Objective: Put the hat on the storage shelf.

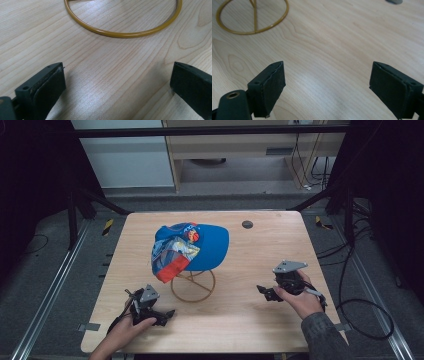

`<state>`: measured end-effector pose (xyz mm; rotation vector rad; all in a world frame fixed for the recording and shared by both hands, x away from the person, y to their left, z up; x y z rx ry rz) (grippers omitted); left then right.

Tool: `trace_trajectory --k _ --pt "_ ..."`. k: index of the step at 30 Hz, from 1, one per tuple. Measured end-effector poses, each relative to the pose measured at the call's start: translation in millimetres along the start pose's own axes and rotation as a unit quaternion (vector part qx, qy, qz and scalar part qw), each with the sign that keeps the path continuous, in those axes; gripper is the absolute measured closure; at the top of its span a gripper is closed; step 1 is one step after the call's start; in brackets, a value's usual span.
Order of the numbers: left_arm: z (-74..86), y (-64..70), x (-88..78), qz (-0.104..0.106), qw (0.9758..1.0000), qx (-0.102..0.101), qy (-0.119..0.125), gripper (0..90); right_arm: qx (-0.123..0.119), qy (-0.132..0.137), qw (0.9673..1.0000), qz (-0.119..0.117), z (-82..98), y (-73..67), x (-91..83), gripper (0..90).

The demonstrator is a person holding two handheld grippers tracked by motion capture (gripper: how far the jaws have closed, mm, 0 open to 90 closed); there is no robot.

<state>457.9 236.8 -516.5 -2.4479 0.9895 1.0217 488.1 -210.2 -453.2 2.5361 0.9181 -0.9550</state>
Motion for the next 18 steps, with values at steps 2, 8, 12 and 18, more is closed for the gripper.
trace_trajectory --k 2,8,12,18 --pt "0.0 0.0 0.0 0.0 1.0 0.0 0.0 0.0 0.005 0.0 1.0 -0.002 5.6 0.2 4.3 13.2" --pt "0.1 -0.2 0.0 0.001 1.0 0.001 0.0 0.0 0.022 0.0 0.9997 -0.005 19.0 -2.1 13.0 13.0" --pt "0.1 -0.1 0.0 0.002 1.0 0.0 0.0 0.0 0.028 -0.001 0.9996 -0.009 26.9 -4.9 17.9 12.8" --pt "0.1 -0.3 0.0 0.001 1.0 0.001 0.0 0.0 0.037 -0.007 0.9993 -0.003 36.0 -10.6 30.7 11.3"
Point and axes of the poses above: each handheld gripper's, and its own axes: x roughly forward along the jaws, z roughly out of its underside, y roughly to its right, the point moved 1 cm from there along x, roughly forward along the jaws, and after that the axes turned 1 degree about -y, right-handed, at the moved point
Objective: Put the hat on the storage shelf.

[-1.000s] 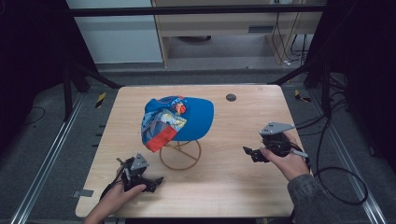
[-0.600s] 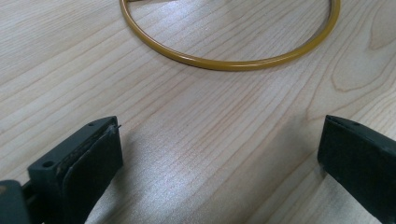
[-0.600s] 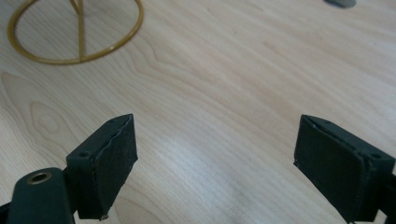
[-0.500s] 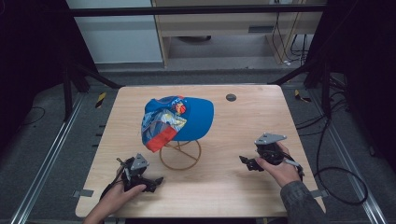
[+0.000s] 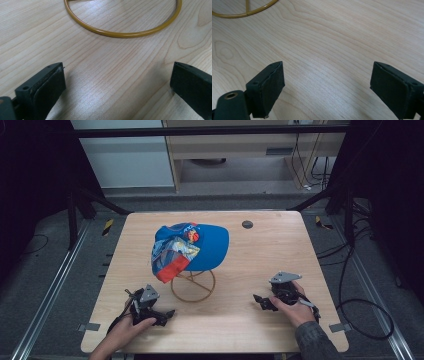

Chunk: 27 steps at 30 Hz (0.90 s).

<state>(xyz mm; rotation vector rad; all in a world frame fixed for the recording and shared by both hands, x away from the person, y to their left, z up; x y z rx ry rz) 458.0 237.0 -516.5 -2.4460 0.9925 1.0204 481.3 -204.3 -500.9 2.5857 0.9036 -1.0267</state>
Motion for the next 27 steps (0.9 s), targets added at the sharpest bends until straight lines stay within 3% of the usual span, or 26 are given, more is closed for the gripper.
trace_trajectory --k 14,27 --pt "0.0 0.0 0.0 0.0 1.0 0.0 0.0 0.0 0.036 0.008 0.9993 0.009 2.9 -3.3 10.9 6.1" --pt "0.0 0.0 0.0 0.0 1.0 0.0 0.0 0.0 0.018 -0.002 0.9997 0.014 7.9 -13.0 17.6 6.2"
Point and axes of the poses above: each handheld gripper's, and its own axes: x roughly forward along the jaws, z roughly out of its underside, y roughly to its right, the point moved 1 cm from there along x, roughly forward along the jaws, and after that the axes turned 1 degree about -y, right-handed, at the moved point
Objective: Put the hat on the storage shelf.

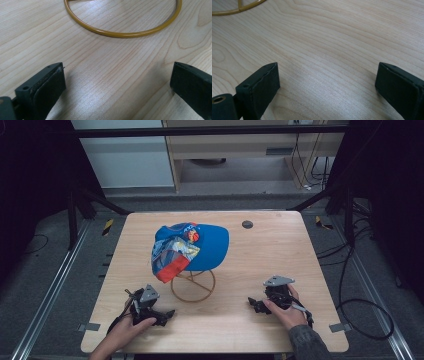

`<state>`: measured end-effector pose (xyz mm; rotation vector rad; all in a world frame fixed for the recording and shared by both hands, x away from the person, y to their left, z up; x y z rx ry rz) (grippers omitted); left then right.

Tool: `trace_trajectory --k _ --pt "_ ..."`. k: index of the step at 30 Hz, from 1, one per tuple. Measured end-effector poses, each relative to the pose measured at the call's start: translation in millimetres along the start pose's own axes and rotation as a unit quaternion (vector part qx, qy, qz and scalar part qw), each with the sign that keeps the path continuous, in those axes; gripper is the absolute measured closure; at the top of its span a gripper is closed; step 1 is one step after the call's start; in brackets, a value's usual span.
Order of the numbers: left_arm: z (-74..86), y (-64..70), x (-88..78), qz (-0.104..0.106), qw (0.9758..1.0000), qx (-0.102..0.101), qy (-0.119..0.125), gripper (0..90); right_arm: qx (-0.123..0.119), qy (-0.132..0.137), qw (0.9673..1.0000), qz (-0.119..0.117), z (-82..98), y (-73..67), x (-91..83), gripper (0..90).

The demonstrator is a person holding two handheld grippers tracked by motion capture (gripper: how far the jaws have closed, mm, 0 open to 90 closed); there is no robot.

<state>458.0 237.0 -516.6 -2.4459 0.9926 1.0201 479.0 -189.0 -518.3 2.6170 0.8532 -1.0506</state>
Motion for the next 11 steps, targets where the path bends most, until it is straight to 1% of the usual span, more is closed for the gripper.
trace_trajectory --k 1,3,6,11 --pt "0.0 0.0 0.0 0.0 1.0 0.0 0.0 0.0 -0.011 -0.003 0.9999 0.005 0.1 -1.4 0.3 6.2" --pt "0.0 0.0 0.0 0.0 1.0 0.0 0.0 0.0 -0.019 -0.008 0.9997 0.01 0.3 -5.1 0.6 5.9" --pt "0.1 0.1 0.0 0.0 1.0 0.0 0.0 0.0 -0.018 -0.007 0.9998 0.01 1.2 -7.2 0.0 5.9" --pt "0.0 -0.1 -0.1 0.0 1.0 0.001 -0.001 0.0 -0.012 -0.008 0.9997 0.019 1.8 -10.0 -0.5 5.2"
Point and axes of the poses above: each handheld gripper's, and its own axes: x roughly forward along the jaws, z roughly out of its underside, y roughly to its right, the point moved 1 cm from there along x, roughly forward along the jaws, and after that the axes turned 1 degree about -y, right-handed, at the moved point
